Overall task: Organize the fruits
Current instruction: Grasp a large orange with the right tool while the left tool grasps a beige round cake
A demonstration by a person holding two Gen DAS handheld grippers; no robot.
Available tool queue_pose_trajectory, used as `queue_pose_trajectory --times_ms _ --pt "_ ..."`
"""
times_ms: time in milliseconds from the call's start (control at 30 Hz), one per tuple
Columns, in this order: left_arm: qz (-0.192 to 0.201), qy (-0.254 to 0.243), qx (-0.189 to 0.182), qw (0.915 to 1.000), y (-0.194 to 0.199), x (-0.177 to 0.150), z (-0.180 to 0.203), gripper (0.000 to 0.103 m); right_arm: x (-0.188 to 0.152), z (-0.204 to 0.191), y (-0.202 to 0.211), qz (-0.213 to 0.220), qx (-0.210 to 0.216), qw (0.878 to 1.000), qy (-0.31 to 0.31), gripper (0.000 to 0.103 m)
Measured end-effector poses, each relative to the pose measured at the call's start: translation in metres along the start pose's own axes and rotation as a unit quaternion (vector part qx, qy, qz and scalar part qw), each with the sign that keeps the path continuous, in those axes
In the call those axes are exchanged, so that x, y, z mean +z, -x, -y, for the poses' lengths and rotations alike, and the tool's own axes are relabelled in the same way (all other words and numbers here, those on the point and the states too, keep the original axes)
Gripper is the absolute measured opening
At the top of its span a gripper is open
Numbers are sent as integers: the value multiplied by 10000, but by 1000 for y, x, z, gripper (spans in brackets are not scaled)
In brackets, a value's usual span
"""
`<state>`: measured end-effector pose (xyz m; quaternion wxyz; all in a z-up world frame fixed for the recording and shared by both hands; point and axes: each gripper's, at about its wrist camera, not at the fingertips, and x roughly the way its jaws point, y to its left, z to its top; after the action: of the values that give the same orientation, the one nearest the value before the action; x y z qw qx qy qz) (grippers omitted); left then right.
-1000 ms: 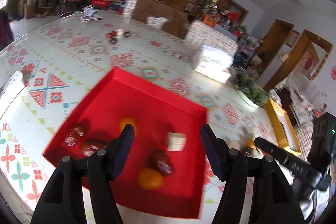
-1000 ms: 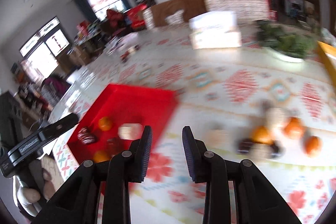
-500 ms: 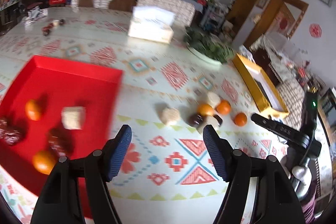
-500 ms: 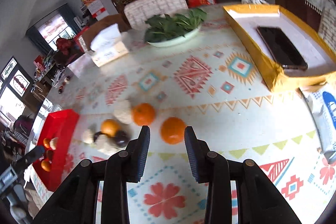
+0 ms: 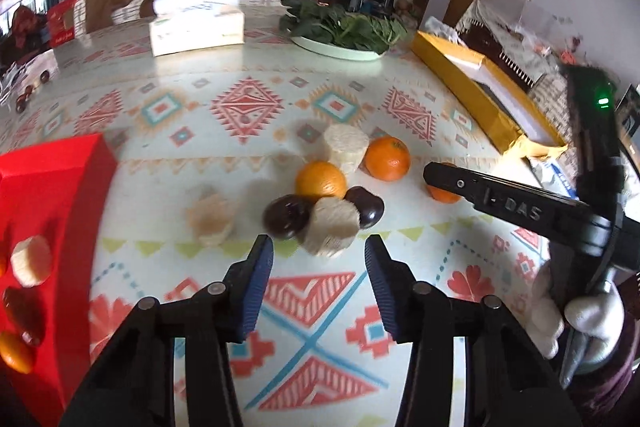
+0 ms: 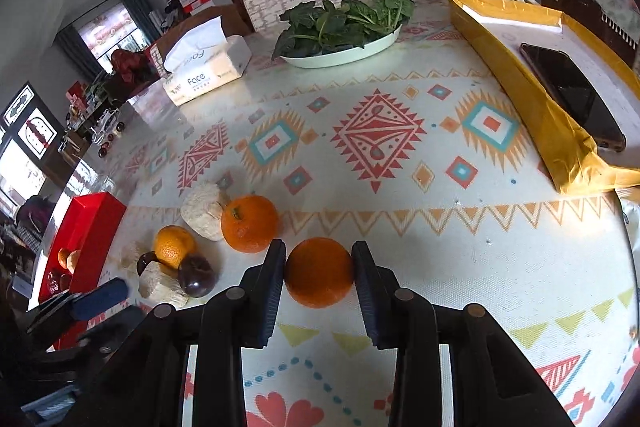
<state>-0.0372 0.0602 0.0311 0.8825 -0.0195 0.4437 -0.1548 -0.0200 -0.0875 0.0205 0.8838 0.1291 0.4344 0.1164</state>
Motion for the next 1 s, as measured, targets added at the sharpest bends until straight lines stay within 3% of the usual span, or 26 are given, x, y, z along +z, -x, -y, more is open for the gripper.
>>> queue_pose_trajectory --times_ms 233,300,400,667,1000 --pt "169 -317 439 9984 -12 8 15 47 -1 -1 0 23 -7 10000 79 37" --pt "177 -381 514 9978 -13 8 17 43 -2 0 0 23 10 10000 61 36" --pt "76 -566 459 9973 -10 3 20 37 -2 1 2 22 48 10000 21 36" --pt "-42 -490 103 9987 -1 -18 20 36 -3 3 4 14 78 10000 -33 37" --pt "-11 -724 397 9966 -25 2 27 36 -4 4 5 17 97 9999 -52 37"
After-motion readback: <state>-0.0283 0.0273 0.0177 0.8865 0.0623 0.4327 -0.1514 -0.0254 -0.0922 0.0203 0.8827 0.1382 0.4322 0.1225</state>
